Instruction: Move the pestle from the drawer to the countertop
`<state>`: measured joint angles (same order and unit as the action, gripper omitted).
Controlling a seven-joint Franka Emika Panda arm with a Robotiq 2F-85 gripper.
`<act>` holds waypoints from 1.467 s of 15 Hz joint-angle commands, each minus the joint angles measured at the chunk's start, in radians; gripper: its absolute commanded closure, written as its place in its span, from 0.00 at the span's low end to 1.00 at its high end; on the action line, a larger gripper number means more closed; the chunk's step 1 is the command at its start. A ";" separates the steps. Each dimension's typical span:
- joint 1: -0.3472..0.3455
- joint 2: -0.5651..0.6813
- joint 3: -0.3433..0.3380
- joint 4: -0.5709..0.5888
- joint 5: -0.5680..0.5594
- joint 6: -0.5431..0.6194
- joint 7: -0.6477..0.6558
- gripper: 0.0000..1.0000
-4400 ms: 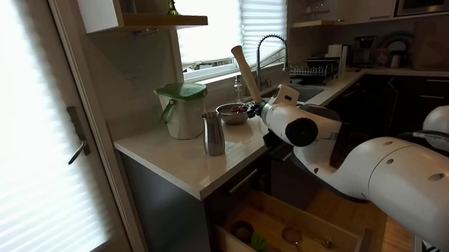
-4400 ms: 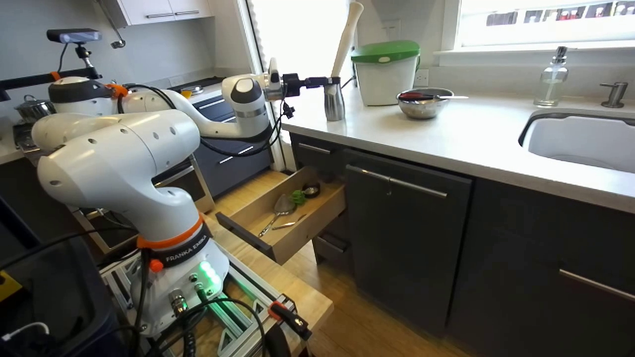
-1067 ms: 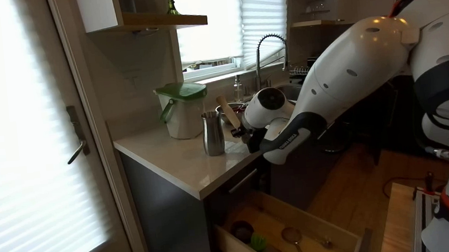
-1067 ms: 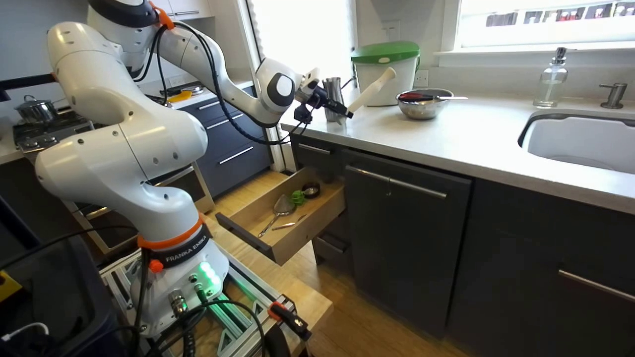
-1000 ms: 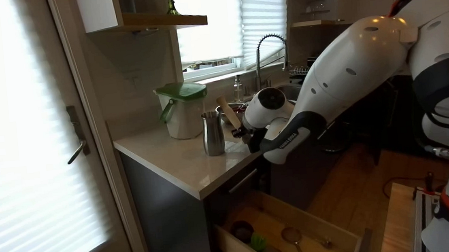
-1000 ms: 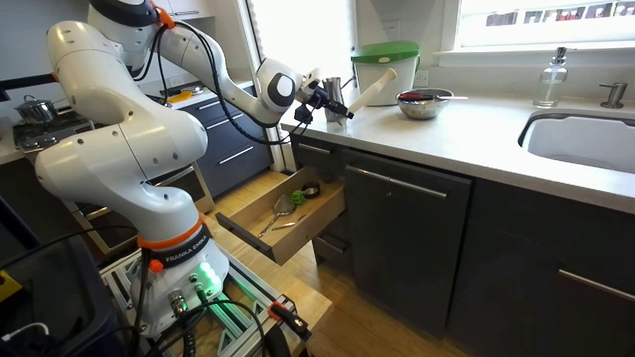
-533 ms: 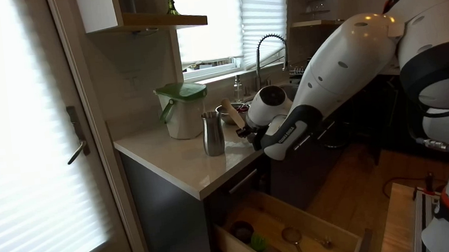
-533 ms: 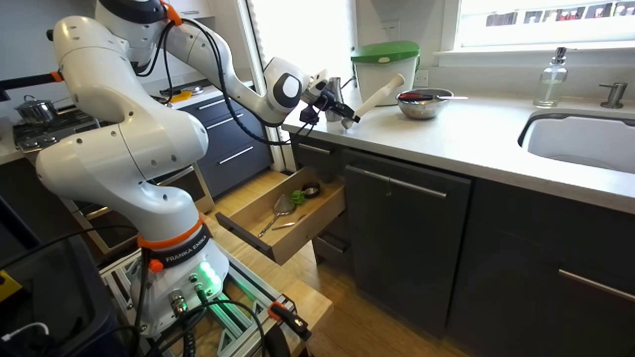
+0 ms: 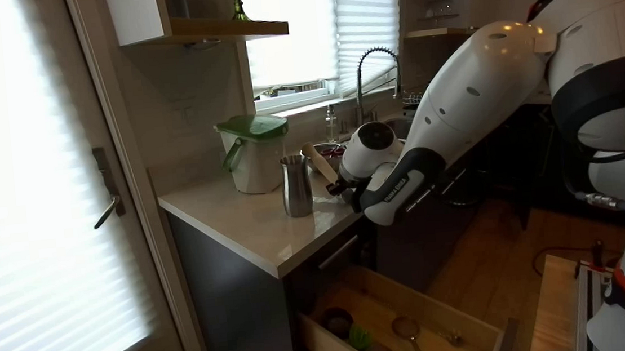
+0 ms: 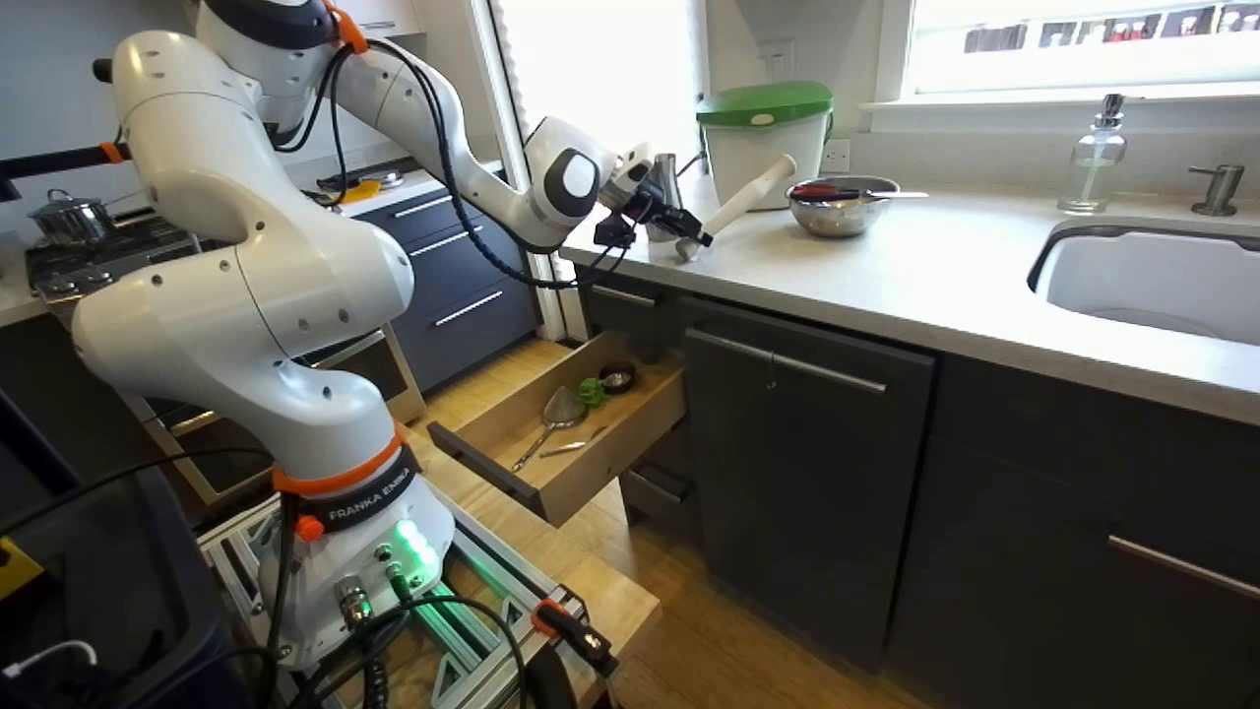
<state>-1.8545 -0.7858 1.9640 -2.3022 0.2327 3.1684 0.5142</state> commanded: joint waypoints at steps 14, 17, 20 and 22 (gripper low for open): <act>-0.019 0.004 -0.010 0.035 0.026 -0.023 -0.064 0.36; 0.007 -0.009 -0.046 0.031 0.037 -0.022 -0.053 0.12; 0.118 -0.028 -0.170 -0.007 0.054 0.020 -0.039 0.00; 0.237 -0.045 -0.293 -0.051 0.074 0.038 -0.030 0.00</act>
<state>-1.7752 -0.7982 1.8161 -2.2841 0.2593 3.1797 0.4778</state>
